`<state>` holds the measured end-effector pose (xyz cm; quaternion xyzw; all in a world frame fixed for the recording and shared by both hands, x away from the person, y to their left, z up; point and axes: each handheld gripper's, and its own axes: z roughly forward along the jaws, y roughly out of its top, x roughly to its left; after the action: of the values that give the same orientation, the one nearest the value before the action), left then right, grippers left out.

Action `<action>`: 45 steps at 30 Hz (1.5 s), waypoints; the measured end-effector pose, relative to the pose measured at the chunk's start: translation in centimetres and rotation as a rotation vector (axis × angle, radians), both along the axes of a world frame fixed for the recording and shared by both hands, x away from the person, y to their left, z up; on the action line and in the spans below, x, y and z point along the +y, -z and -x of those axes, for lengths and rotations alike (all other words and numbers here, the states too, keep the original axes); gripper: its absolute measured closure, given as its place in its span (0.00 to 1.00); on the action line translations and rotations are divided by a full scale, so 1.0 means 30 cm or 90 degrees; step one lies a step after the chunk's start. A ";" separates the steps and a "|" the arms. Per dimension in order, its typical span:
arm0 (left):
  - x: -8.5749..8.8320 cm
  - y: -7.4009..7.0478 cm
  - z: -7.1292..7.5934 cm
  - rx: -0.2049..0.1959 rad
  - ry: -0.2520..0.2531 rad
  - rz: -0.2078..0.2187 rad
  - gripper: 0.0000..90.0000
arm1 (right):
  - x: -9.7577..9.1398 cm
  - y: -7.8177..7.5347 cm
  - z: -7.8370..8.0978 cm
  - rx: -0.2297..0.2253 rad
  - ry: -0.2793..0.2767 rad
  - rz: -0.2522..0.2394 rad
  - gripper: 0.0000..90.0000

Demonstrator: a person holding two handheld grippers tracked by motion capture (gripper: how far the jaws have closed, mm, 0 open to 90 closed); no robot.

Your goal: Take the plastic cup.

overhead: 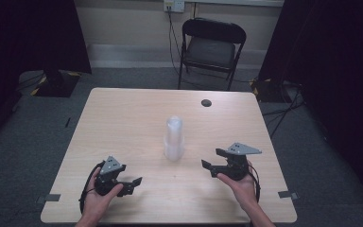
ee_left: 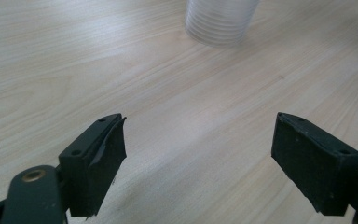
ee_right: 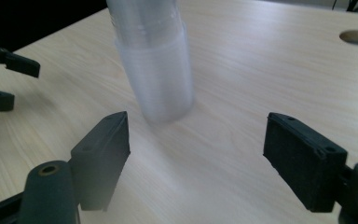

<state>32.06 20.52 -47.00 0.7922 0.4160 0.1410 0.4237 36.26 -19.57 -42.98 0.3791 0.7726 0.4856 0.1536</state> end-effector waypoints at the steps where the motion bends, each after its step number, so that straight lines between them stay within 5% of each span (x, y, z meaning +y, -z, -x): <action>1: 0.000 0.000 0.000 -0.001 0.000 -0.001 0.19 | 0.007 -0.008 -0.004 -0.006 -0.004 -0.003 0.25; 18: 0.008 0.001 -0.002 0.004 -0.003 0.004 0.20 | 0.114 -0.096 -0.060 -0.047 -0.058 -0.024 0.33; 29: 0.010 -0.002 0.000 -0.002 -0.003 0.006 0.20 | 0.191 -0.127 -0.088 -0.068 -0.081 -0.042 0.29; 30: 0.012 -0.002 0.000 -0.002 -0.005 0.008 0.20 | 0.206 -0.130 -0.096 -0.067 -0.090 -0.049 0.35; 45: 0.013 -0.002 0.000 0.000 -0.006 0.008 0.21 | 0.300 -0.118 -0.212 -0.065 -0.091 -0.050 0.22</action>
<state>32.06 20.92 -46.94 0.7876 0.4207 0.1401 0.4279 42.61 -10.58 -39.44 0.3032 0.7690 0.5444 0.1428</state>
